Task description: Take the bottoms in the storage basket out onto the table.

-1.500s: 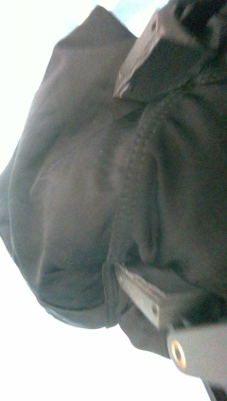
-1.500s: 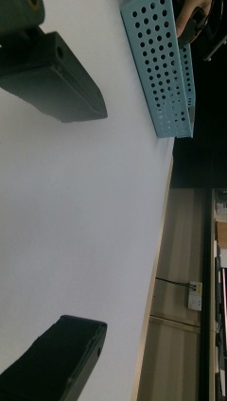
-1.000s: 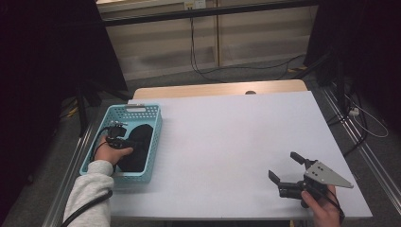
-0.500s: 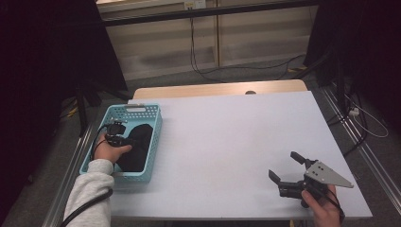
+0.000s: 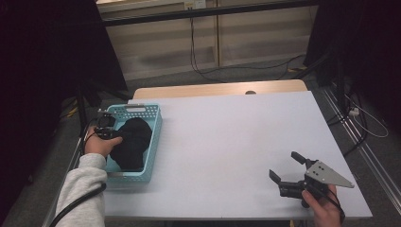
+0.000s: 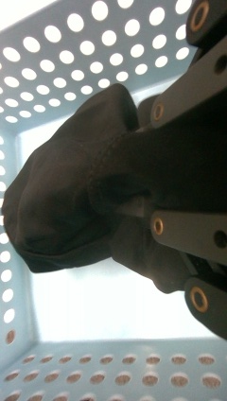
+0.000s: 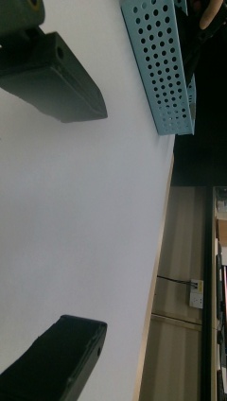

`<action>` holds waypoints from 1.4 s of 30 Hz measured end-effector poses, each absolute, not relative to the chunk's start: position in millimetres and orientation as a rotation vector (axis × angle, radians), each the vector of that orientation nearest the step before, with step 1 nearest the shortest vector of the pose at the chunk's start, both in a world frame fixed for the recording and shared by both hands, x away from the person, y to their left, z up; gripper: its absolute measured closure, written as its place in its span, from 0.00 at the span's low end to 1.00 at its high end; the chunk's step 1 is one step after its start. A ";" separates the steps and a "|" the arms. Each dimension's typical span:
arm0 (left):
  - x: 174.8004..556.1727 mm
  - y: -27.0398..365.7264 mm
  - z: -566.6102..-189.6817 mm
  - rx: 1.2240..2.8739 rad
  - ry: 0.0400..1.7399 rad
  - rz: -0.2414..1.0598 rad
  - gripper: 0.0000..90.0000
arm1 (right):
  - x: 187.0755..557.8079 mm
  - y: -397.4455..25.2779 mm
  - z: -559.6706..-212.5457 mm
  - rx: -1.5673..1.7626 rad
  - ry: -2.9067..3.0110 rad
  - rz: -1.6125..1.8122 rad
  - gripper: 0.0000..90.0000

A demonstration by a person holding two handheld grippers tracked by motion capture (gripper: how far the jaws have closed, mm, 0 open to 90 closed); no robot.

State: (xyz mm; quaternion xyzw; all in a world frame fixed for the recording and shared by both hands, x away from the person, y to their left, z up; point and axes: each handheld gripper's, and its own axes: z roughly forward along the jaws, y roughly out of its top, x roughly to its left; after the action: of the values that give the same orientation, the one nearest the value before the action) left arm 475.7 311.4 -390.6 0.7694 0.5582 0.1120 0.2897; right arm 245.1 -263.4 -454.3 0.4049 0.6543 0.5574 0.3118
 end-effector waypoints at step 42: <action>443.0 187.4 -304.0 1.980 0.972 0.309 0.85 | 244.4 -264.2 -454.8 1.073 1.724 1.463 0.00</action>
State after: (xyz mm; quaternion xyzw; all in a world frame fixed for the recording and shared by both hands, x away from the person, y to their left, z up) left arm 443.0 187.4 -304.0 0.7976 0.3916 0.1246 0.4415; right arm 244.4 -264.2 -454.8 0.4069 0.6540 0.5551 0.3139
